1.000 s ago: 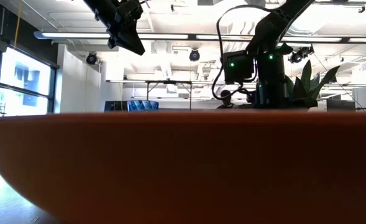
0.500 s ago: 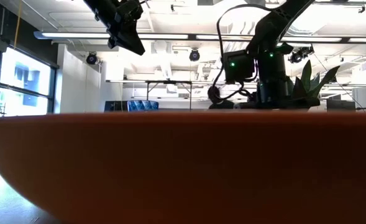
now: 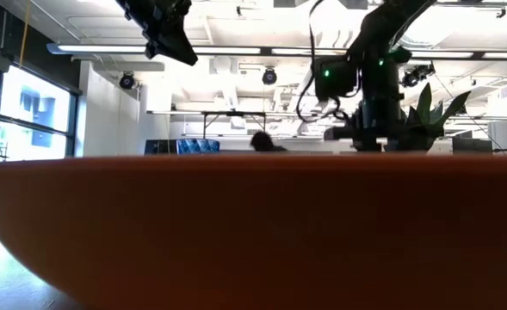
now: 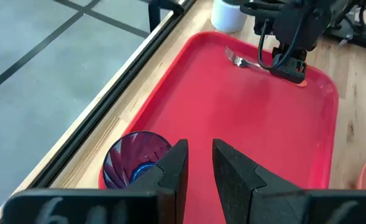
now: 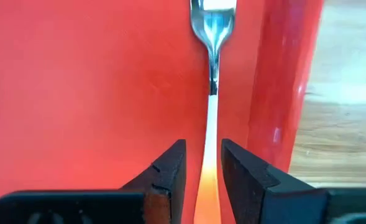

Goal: Pick and place plate/cup/fork/spoon on tray
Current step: Put the orange plate on the red serving tray to the left of the orange fork

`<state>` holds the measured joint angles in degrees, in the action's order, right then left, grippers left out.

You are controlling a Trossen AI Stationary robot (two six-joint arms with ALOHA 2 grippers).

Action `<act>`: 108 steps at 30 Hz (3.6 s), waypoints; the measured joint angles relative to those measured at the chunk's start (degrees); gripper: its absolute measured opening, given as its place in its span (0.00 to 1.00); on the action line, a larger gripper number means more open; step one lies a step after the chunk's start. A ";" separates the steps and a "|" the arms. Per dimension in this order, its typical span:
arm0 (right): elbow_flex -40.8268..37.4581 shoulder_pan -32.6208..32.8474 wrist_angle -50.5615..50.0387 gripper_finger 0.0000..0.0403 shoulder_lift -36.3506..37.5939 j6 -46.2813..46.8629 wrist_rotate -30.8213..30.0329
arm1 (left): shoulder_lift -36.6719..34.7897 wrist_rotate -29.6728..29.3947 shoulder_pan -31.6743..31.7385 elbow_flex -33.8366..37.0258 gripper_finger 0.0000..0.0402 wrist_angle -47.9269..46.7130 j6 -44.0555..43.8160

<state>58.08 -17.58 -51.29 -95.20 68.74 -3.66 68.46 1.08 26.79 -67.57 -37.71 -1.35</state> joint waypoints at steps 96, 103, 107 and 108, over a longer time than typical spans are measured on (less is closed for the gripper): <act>0.02 19.05 22.82 0.23 28.19 -18.84 -5.53 | 33.93 4.17 -37.78 -13.92 0.16 -15.45 -39.07; 0.02 19.26 22.82 0.23 28.19 -18.89 -6.48 | 33.93 6.38 -37.62 -13.79 0.25 -15.20 -39.12; 0.02 19.26 22.82 0.23 28.19 -19.27 -6.86 | 33.93 6.39 -37.92 -13.79 0.33 -12.18 -42.01; 0.02 19.26 22.82 0.23 28.19 -19.53 -6.86 | 33.93 6.34 -38.11 -13.79 0.35 -11.01 -42.11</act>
<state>58.11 1.67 -28.47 -67.00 49.21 -10.52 102.39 7.41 -11.32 -81.36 -48.73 -43.46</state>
